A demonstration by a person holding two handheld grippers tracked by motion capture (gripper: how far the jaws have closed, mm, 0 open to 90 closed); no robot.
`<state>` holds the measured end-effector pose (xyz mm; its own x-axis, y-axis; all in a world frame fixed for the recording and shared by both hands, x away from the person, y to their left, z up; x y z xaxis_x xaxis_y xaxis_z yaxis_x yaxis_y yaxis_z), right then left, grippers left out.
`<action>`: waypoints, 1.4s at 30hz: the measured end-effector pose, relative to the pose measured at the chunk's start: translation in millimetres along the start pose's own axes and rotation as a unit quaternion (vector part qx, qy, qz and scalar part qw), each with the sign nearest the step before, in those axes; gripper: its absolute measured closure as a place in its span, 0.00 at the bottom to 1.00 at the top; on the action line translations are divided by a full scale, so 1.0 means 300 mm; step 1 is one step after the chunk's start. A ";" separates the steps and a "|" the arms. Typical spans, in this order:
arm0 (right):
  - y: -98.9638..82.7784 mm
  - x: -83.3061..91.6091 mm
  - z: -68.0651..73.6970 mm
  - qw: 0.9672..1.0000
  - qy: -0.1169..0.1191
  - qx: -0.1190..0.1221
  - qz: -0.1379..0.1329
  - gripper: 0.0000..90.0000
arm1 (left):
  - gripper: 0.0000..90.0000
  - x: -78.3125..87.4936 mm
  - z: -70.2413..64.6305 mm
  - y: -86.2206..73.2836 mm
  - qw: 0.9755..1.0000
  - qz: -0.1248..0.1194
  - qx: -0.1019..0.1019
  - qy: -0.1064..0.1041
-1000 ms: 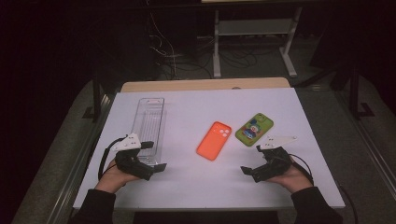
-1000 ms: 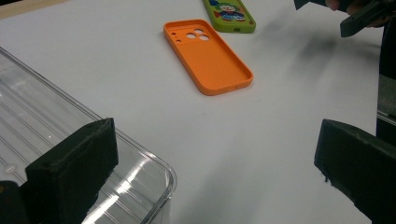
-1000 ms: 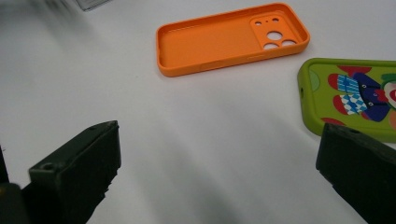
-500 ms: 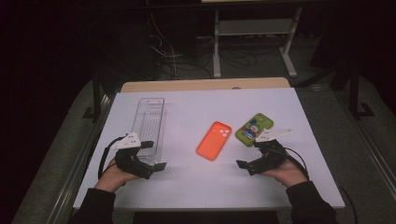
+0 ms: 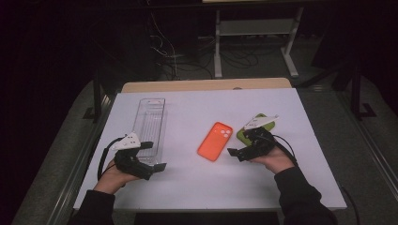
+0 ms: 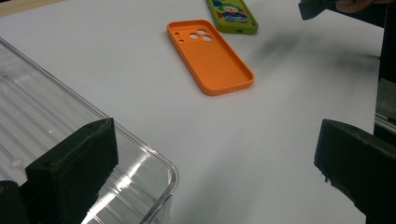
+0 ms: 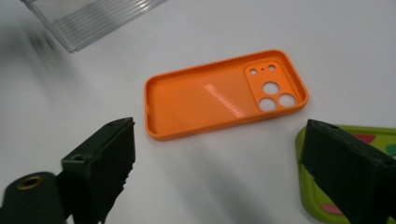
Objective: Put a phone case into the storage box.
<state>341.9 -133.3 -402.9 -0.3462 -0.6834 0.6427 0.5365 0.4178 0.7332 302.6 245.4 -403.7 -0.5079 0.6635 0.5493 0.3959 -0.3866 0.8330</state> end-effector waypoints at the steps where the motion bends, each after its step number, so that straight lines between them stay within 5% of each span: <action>1: 0.008 -0.002 -0.001 1.000 0.002 -0.001 0.000 0.12 | 0.00 0.000 0.002 0.000 1.000 -0.002 -0.004 0.000; 13: 0.078 -0.059 -0.006 0.999 0.013 -0.007 0.034 0.34 | 0.00 -0.012 -0.005 0.006 1.000 -0.007 0.000 -0.003; 28: 0.177 -0.188 0.034 0.996 0.043 0.009 0.075 0.82 | 0.00 -0.006 -0.003 0.009 1.000 -0.014 0.007 -0.008; 36: 0.219 -0.275 0.065 0.992 0.060 0.025 0.108 0.96 | 0.00 -0.005 -0.003 0.010 1.000 -0.013 0.005 -0.010; 42: 0.234 -0.345 0.076 0.989 0.059 0.037 0.128 0.98 | 0.00 -0.003 -0.002 0.011 1.000 -0.016 0.010 -0.012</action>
Point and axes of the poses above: each handheld gripper's, and its own axes: x roughly backward along the jaws, y roughly out of its top, z roughly to its left, the point moved 2 cm from there along -x, roughly forward along the jaws, and after that the axes turned 7 degrees about y, right-handed, at the moved point
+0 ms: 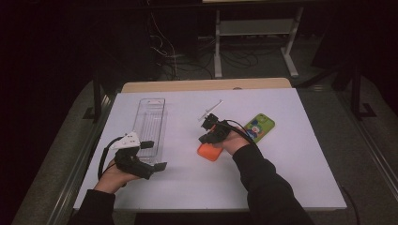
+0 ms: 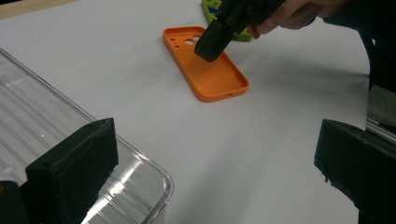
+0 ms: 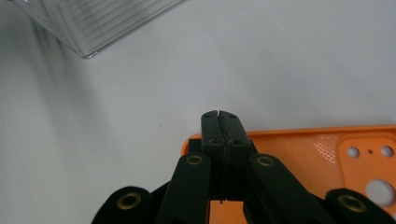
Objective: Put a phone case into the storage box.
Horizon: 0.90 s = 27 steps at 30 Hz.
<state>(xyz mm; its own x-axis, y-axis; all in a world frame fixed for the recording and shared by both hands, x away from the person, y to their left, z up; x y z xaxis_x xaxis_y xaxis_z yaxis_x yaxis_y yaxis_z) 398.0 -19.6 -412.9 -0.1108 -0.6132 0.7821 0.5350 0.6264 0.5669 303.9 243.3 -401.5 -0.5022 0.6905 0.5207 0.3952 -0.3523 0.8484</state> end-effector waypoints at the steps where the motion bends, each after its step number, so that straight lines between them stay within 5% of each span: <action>1: 0.002 -0.007 -0.001 1.000 0.001 0.001 0.002 0.98 | 0.00 0.000 0.000 0.000 1.000 0.000 0.000 0.000; 17: 0.042 -0.143 0.005 0.998 0.000 0.019 0.052 0.98 | 0.00 -0.005 -0.001 0.001 1.000 0.005 -0.001 -0.002; 27: 0.029 -0.158 0.016 0.997 -0.008 0.027 0.071 0.98 | 0.00 -0.004 -0.003 0.001 1.000 0.007 -0.002 -0.003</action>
Point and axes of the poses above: each handheld gripper's, and its own axes: x roughly backward along the jaws, y roughly out of its top, z roughly to its left, the point moved 2 cm from there along -x, roughly forward along the jaws, and after that the axes turned 7 degrees about y, right-handed, at the moved point
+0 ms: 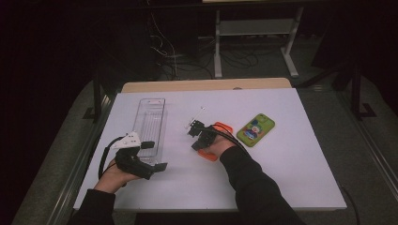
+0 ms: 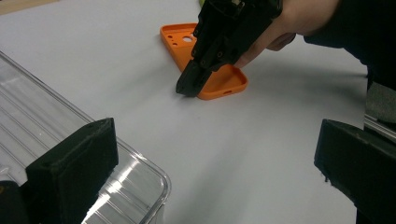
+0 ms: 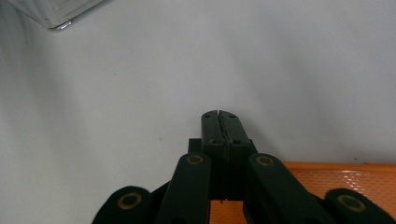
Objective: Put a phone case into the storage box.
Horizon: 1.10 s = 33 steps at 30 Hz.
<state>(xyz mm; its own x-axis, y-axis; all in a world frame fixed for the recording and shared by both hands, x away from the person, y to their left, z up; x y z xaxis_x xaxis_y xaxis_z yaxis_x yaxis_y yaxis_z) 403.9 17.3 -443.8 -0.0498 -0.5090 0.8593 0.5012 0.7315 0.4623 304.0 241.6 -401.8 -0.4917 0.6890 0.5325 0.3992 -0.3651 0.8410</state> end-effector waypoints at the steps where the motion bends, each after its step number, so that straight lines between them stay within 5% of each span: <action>1: -0.001 0.002 0.000 1.000 0.000 0.004 -0.001 0.98 | 0.00 0.000 -0.001 0.000 1.000 0.000 0.001 0.000; 12: -0.050 0.025 0.011 1.000 -0.001 0.009 0.002 0.98 | 0.00 0.001 -0.001 0.001 1.000 0.000 -0.002 -0.001; 33: -0.219 0.129 -0.006 1.000 -0.011 -0.024 -0.016 0.98 | 0.00 -0.004 -0.007 0.001 1.000 0.003 -0.007 -0.003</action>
Point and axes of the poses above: each handheld gripper's, and its own axes: x roughly backward along the jaws, y roughly out of its top, z roughly to its left, the point moved 2 cm from there along -x, roughly forward along the jaws, and after that the axes turned 7 degrees about y, right-handed, at the moved point
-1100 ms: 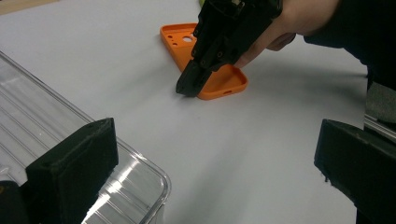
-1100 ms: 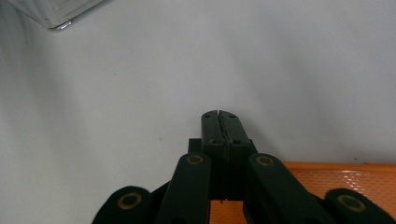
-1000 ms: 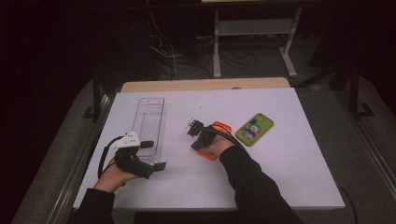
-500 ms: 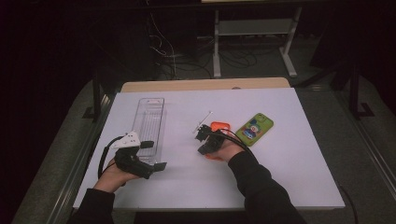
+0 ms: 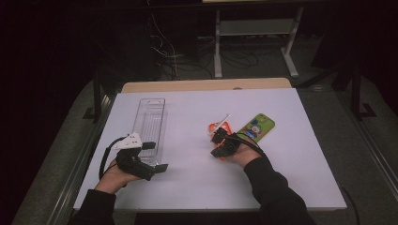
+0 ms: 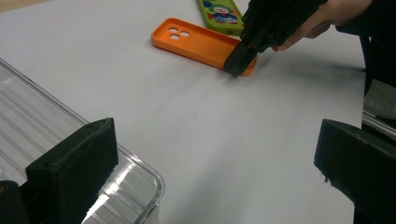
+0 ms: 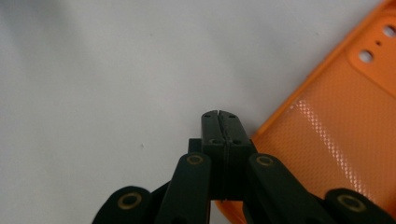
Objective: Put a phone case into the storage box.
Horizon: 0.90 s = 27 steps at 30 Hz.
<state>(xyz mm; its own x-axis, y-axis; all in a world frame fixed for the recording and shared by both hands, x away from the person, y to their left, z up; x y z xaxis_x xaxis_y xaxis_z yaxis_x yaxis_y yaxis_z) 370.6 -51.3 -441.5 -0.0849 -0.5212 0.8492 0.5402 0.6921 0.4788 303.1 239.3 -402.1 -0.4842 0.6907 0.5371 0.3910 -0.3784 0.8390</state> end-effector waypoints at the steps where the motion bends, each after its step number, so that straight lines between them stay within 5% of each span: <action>1: -0.016 0.010 -0.008 1.000 -0.003 -0.006 -0.001 0.98 | 0.00 0.000 0.000 0.000 1.000 0.001 0.000 0.000; 16: -0.084 0.077 -0.052 0.999 -0.005 -0.030 -0.017 0.98 | 0.00 -0.004 -0.001 -0.001 1.000 0.003 -0.001 0.000; 20: -0.081 0.104 -0.042 0.999 0.001 -0.030 -0.040 0.97 | 0.00 -0.002 0.001 -0.001 1.000 0.009 -0.009 0.000; 27: -0.148 0.191 -0.041 0.995 -0.008 -0.049 -0.084 0.77 | 0.00 -0.006 -0.003 -0.005 1.000 0.008 -0.002 0.002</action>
<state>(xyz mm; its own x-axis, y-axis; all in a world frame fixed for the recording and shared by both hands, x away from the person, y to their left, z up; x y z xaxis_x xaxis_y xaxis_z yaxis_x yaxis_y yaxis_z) 352.2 -118.1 -416.7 -0.1948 -0.6169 0.7626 0.5957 0.5432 0.5916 302.7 238.1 -404.2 -0.4808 0.6823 0.5508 0.3963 -0.3913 0.8306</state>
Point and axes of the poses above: each handheld gripper's, and its own axes: x roughly backward along the jaws, y roughly out of its top, z roughly to its left, the point moved 2 cm from there along -x, roughly forward along the jaws, and after that the axes turned 7 degrees about y, right-handed, at the moved point
